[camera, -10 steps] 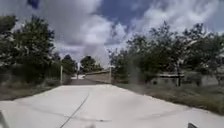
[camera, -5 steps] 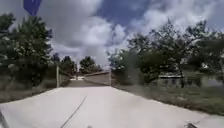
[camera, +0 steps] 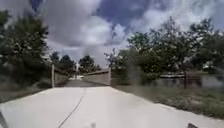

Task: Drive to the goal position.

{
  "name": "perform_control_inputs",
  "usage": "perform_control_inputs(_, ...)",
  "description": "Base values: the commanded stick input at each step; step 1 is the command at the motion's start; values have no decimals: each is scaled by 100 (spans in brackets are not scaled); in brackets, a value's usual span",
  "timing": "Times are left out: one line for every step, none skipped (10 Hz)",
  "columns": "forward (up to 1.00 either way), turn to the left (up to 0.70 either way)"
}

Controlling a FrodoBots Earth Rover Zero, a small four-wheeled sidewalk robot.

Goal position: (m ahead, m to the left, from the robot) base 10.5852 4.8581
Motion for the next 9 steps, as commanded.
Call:
perform_control_inputs(69, 14)
perform_control_inputs(69, 14)
perform_control_inputs(69, 14)
perform_control_inputs(69, 14)
perform_control_inputs(69, 14)
perform_control_inputs(69, 14)
perform_control_inputs(69, 14)
perform_control_inputs(69, 14)
perform_control_inputs(69, 14)
